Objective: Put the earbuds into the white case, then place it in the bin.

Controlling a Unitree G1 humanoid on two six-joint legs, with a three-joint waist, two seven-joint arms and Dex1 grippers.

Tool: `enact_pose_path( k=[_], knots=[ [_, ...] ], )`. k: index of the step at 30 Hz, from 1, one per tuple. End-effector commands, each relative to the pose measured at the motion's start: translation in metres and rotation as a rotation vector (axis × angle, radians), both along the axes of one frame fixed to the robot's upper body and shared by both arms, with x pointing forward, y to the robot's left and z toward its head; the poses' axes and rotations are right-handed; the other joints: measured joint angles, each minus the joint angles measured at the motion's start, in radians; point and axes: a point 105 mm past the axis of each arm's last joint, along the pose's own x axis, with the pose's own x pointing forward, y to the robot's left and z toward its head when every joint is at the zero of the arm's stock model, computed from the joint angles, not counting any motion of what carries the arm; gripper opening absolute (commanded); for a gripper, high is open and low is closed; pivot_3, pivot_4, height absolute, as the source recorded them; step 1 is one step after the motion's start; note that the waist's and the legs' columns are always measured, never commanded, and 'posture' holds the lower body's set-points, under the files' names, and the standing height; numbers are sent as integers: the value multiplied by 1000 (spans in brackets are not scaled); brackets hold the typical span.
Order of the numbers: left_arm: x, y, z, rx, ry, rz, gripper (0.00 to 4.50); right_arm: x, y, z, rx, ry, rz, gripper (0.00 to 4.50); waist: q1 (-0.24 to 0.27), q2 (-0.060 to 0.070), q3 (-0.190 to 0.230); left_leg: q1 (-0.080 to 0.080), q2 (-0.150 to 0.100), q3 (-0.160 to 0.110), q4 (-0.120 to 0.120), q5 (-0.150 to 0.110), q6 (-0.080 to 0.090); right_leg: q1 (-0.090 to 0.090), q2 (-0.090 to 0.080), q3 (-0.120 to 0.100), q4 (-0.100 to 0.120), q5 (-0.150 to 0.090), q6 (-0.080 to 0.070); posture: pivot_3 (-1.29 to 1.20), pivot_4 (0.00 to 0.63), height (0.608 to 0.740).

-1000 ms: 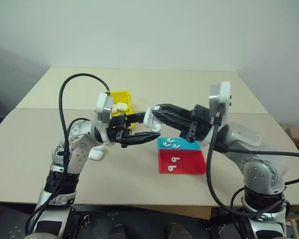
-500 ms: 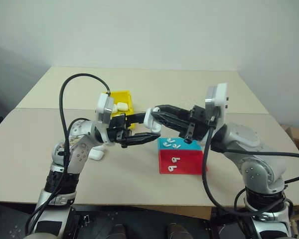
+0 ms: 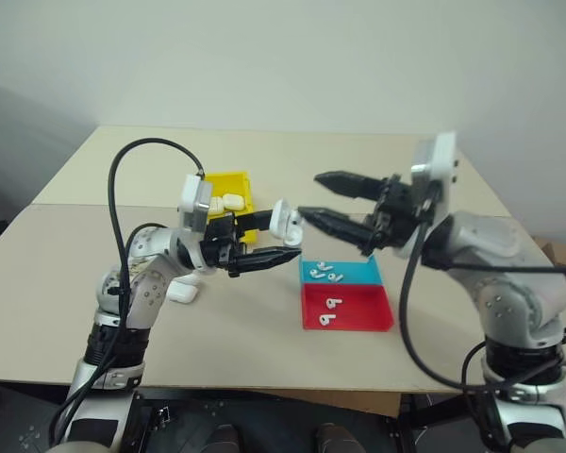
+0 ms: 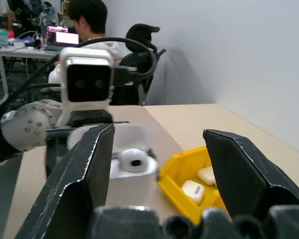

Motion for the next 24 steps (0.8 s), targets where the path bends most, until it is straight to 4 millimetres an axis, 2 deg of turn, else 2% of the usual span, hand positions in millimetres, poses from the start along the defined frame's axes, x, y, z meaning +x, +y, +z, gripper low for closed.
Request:
enact_pose_path(
  k=[1, 4, 7, 10, 11, 13, 16, 18, 24],
  knots=[
    [-10, 12, 14, -11, -71, 7, 2773, 23, -26, -9, -229, -58, -75, 3376, 0, 0, 0, 0, 0, 0, 0, 0, 0, 0, 0, 0, 0, 0, 0, 0, 150, 740],
    [-15, 15, 12, 2, -68, 9, 2773, 52, -40, -50, -631, -65, -57, 3376, -5, 0, 0, 1, 0, 1, -1, 0, 0, 0, 0, 0, -1, 0, 0, 0, 150, 740],
    [-18, 16, 10, 7, -67, 21, 2773, 76, -38, -69, -836, -67, 3, 3376, -17, 1, 1, 2, 1, 2, -1, 0, 0, -1, 0, 1, -1, 0, 0, 0, 150, 740],
    [-19, 18, 11, 6, -70, 36, 2773, 88, -30, -78, -936, -75, 102, 3376, -30, 2, 2, 1, 1, 1, -1, 0, 0, -1, 1, 1, 0, 0, -1, 0, 150, 740],
    [-20, 20, 11, 8, -72, 42, 2773, 91, -27, -82, -964, -75, 132, 3212, -29, 2, 2, 1, 1, 1, -1, 0, 0, -1, 1, 1, 0, 0, -1, 0, 150, 740],
    [-22, 21, 12, 10, -74, 51, 2773, 94, -23, -89, -1021, -69, 196, 2774, -27, 2, 2, 0, 1, 1, -1, 0, 0, -1, 1, 1, -1, 0, -1, 0, 150, 740],
    [-24, 24, 12, 13, -80, 72, 2773, 94, -23, -105, -1163, -72, 290, 1782, -21, 2, 3, 0, 1, 1, -1, 0, 0, -1, 0, 0, -1, 0, -1, 0, 150, 740],
    [-26, 27, 13, 17, -84, 90, 2773, 95, -24, -114, -1234, -76, 322, 1782, -18, 3, 3, 0, 1, 1, -1, 0, 0, -1, 0, 0, -1, 0, -1, 0, 150, 740],
    [-30, 32, 14, 22, -87, 114, 2773, 105, -13, -123, -1281, -116, 305, 1782, -20, 3, 3, 1, 1, 0, -1, 0, -1, -1, 0, 0, 1, 1, -2, 0, 150, 740]
  ],
)
